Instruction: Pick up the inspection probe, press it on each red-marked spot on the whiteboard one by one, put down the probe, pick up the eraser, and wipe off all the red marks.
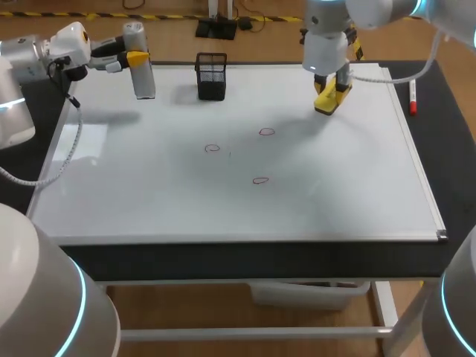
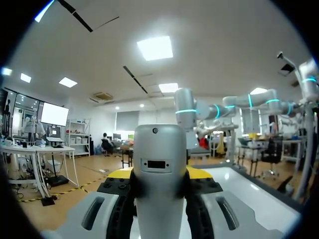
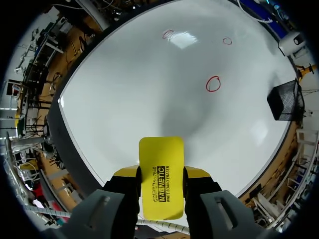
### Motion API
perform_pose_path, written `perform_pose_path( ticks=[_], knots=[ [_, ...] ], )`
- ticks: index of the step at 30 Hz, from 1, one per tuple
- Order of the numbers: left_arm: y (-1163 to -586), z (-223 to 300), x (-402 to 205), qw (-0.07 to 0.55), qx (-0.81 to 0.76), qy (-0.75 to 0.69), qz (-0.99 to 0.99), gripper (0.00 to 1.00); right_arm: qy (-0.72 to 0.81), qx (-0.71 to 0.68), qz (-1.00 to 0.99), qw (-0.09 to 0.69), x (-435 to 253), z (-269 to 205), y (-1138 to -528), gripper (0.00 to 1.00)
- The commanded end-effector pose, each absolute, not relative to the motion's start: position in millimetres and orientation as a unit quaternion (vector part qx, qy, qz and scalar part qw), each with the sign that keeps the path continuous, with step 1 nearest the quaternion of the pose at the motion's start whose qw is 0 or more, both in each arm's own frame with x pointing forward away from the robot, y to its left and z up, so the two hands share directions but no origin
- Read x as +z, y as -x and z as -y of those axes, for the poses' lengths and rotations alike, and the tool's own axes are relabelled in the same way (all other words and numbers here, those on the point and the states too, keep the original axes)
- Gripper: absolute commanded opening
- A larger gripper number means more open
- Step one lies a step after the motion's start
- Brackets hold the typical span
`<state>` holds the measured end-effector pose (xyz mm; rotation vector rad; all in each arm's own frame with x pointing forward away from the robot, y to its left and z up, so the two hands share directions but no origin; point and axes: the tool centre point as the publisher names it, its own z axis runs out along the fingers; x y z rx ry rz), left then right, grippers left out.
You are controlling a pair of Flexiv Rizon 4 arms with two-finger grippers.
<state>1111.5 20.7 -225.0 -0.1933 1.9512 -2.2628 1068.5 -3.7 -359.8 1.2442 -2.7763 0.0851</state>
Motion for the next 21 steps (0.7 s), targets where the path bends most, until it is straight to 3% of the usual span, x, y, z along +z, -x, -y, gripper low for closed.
perform_pose_path(
  ticks=[1, 21],
  knots=[
    [-1113, -21, -225, 0.072, -0.754, 0.063, -0.650, 0.00, -0.421, 0.042, 0.905, 0.052, -354, -20, -1069, 0.00],
    [-1113, -21, -225, 0.072, -0.754, 0.063, -0.650, 0.00, -0.538, 0.023, 0.842, 0.026, -357, -130, -1032, 0.00]
  ],
)
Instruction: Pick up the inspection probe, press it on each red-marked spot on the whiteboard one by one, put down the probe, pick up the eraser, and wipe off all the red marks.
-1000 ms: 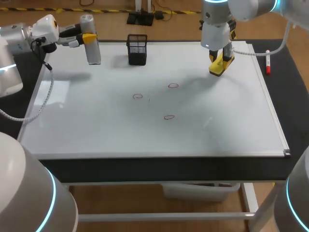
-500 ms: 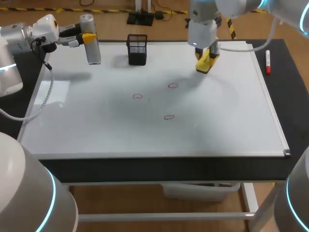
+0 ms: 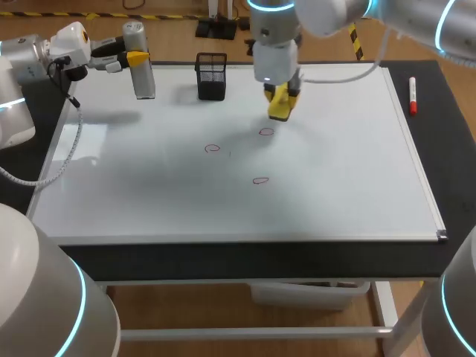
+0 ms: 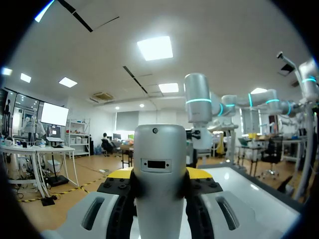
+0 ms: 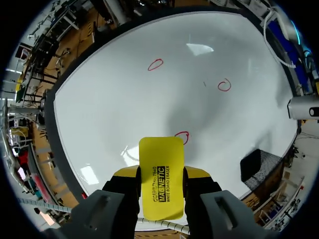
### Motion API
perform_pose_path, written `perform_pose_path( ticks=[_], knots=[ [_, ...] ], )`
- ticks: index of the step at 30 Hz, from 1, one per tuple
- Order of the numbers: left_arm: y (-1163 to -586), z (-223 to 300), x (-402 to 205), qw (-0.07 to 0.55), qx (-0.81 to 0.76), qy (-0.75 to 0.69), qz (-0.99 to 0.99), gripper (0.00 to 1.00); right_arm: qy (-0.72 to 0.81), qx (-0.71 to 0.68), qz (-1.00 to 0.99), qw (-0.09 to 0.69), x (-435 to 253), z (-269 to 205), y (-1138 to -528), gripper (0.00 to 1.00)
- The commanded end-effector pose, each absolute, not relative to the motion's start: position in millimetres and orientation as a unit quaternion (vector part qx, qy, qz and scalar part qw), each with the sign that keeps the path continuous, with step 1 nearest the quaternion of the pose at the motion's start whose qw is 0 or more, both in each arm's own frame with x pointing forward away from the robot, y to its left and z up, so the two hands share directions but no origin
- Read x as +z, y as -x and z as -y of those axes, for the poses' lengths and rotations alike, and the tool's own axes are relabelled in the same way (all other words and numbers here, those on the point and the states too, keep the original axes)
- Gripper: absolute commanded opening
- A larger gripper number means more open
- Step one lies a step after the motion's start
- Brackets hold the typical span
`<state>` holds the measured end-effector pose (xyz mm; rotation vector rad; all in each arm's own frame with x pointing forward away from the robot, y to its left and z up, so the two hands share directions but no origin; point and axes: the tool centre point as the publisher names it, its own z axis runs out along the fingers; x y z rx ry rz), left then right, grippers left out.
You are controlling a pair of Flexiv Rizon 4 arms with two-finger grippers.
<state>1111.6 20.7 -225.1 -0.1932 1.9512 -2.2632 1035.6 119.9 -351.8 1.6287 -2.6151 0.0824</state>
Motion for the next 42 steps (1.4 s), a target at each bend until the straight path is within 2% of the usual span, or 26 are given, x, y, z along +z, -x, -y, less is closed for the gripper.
perform_pose_path(
  ticks=[1, 22, 42],
  knots=[
    [-1113, -21, -225, 0.072, -0.754, 0.063, -0.650, 0.00, -0.544, 0.016, 0.839, 0.023, -358, -135, -1030, 0.00],
    [-1113, -21, -225, 0.072, -0.754, 0.063, -0.650, 0.00, -0.659, -0.040, 0.751, 0.012, -371, -256, -988, 0.00],
    [-1113, -21, -225, 0.072, -0.754, 0.063, -0.650, 0.00, -0.696, -0.053, 0.715, 0.041, -404, -299, -973, 0.00]
  ],
)
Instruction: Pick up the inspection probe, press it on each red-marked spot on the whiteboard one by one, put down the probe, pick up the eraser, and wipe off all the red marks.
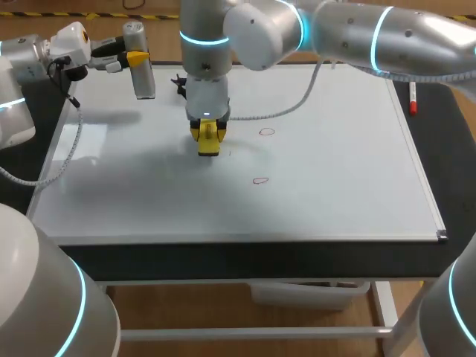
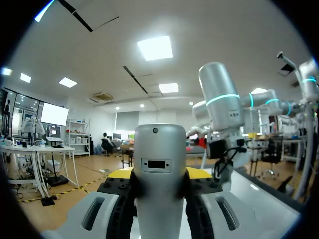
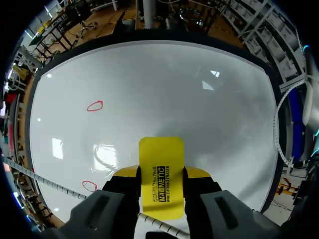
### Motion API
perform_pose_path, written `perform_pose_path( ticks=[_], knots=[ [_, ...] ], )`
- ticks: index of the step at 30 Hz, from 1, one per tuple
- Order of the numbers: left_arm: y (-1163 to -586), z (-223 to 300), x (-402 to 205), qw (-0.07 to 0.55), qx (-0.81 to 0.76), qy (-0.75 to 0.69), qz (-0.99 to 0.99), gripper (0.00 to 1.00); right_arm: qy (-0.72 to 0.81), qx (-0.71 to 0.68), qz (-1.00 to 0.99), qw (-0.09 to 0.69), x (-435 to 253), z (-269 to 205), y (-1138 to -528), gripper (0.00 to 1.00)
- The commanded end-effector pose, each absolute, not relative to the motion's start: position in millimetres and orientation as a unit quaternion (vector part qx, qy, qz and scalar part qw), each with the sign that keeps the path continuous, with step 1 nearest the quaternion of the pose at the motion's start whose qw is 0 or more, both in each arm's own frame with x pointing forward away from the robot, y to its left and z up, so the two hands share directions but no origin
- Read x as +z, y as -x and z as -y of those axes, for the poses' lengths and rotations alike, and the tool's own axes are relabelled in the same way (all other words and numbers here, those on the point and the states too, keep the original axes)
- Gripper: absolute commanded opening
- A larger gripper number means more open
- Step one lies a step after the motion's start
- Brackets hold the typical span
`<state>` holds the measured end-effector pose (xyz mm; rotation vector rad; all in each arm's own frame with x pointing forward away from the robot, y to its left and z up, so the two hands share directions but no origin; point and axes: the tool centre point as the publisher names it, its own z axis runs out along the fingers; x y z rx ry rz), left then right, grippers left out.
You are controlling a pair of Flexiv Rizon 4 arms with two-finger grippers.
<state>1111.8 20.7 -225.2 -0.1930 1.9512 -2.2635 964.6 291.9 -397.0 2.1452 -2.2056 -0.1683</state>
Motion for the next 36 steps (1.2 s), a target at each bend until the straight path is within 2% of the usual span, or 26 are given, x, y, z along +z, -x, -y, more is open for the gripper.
perform_pose_path(
  ticks=[1, 36],
  knots=[
    [-1113, -21, -225, 0.072, -0.754, 0.063, -0.650, 0.00, -0.697, -0.053, 0.714, 0.041, -405, -300, -974, 0.00],
    [-1113, -21, -225, 0.072, -0.754, 0.063, -0.650, 0.00, -0.695, -0.040, 0.716, 0.058, -431, -295, -971, 0.00]
  ],
)
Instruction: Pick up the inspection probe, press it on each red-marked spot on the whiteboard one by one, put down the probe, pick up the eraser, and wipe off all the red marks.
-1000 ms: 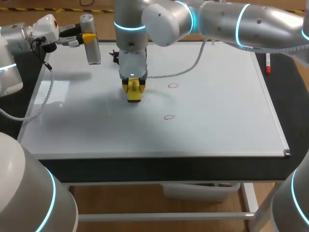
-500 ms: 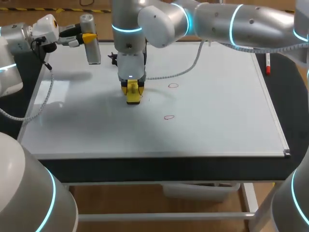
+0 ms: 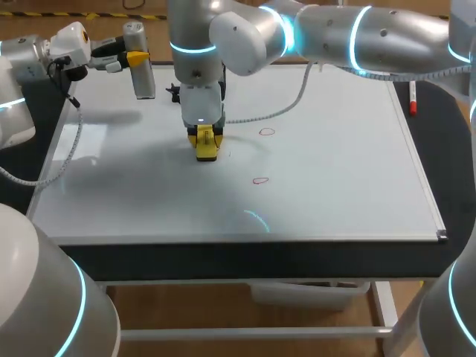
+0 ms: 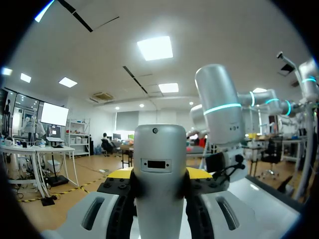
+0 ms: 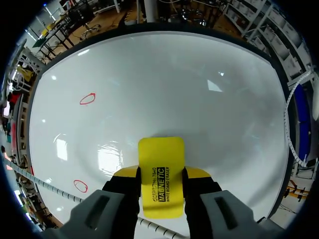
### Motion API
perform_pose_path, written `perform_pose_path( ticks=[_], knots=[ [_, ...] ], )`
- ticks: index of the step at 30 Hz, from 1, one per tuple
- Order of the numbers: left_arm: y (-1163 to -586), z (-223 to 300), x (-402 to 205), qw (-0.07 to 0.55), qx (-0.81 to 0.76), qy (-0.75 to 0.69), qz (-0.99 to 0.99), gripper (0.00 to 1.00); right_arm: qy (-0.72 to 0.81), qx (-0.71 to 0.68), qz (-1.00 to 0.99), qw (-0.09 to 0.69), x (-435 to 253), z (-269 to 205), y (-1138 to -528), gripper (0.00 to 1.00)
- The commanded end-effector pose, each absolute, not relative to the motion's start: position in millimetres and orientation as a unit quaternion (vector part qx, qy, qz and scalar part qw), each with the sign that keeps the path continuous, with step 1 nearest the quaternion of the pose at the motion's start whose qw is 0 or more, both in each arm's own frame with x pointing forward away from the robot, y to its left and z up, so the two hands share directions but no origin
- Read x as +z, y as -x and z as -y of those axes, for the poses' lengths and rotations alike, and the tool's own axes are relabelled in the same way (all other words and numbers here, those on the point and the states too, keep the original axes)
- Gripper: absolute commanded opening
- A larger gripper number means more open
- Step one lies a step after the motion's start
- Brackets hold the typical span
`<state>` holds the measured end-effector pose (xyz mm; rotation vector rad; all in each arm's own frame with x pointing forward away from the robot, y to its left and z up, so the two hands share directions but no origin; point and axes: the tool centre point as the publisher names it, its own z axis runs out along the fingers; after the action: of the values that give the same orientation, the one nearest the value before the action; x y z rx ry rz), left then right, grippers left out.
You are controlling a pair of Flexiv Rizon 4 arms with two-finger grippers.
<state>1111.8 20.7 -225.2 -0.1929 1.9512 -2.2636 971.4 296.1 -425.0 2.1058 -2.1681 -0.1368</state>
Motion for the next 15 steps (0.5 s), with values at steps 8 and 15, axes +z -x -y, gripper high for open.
perform_pose_path(
  ticks=[8, 15],
  knots=[
    [-1113, -21, -225, 0.072, -0.754, 0.063, -0.650, 0.00, -0.688, -0.031, 0.723, 0.051, -432, -285, -967, 0.00],
    [-1113, -21, -225, 0.072, -0.754, 0.063, -0.650, 0.00, -0.676, -0.027, 0.735, 0.044, -430, -270, -964, 0.00]
  ],
)
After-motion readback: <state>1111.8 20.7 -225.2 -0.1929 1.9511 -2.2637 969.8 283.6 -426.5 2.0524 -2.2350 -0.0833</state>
